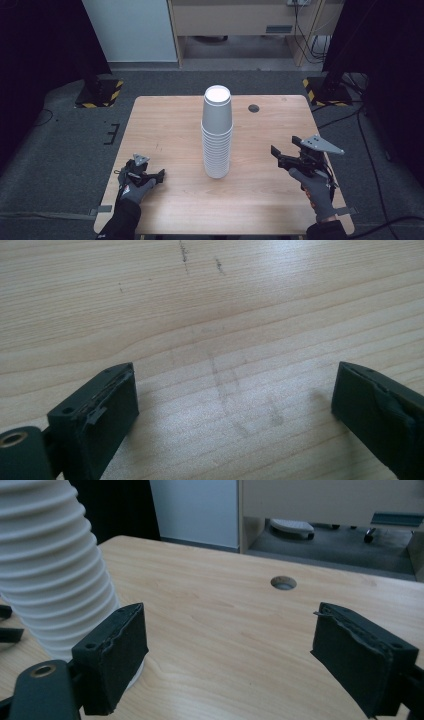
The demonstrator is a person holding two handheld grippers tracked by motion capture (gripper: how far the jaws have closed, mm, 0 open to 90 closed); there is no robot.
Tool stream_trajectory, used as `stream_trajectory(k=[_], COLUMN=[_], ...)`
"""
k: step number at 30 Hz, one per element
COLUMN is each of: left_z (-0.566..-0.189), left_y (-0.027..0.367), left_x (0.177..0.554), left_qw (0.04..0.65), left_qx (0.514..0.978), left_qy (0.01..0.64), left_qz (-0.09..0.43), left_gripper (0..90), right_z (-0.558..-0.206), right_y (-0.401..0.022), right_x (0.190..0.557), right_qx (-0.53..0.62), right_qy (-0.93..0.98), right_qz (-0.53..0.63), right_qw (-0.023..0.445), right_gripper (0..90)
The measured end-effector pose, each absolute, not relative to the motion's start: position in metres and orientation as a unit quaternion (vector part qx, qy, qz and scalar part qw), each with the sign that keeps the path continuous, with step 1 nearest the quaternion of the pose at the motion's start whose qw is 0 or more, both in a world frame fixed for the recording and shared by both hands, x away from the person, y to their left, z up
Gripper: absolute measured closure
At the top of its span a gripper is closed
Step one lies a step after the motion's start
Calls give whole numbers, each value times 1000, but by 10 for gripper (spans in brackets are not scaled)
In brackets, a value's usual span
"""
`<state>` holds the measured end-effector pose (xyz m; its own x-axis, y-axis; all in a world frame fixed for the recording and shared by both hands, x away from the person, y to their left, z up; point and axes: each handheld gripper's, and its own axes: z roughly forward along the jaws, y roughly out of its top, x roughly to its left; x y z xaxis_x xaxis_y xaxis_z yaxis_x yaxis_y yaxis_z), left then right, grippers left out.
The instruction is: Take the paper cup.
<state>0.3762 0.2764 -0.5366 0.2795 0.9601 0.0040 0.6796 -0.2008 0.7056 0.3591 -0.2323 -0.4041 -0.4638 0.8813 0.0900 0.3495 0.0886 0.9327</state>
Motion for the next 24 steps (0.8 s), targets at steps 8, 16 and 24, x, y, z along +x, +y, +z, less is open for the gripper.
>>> stream_trajectory(k=[8,16,24], left_z=[-537,-537,-537], left_y=[276,276,276], left_x=[376,376,376], left_qw=[304,304,304], left_qx=[740,740,740], left_qy=[554,554,554], left_qz=[231,231,231], left_gripper=[36,35,35], right_z=[-384,-363,-348], right_y=[-228,-222,-215], right_x=[359,358,359], right_qx=[435,418,405], right_qy=[676,672,668], right_qz=[532,551,565], right_qw=[266,266,267], right_gripper=[144,142,142])
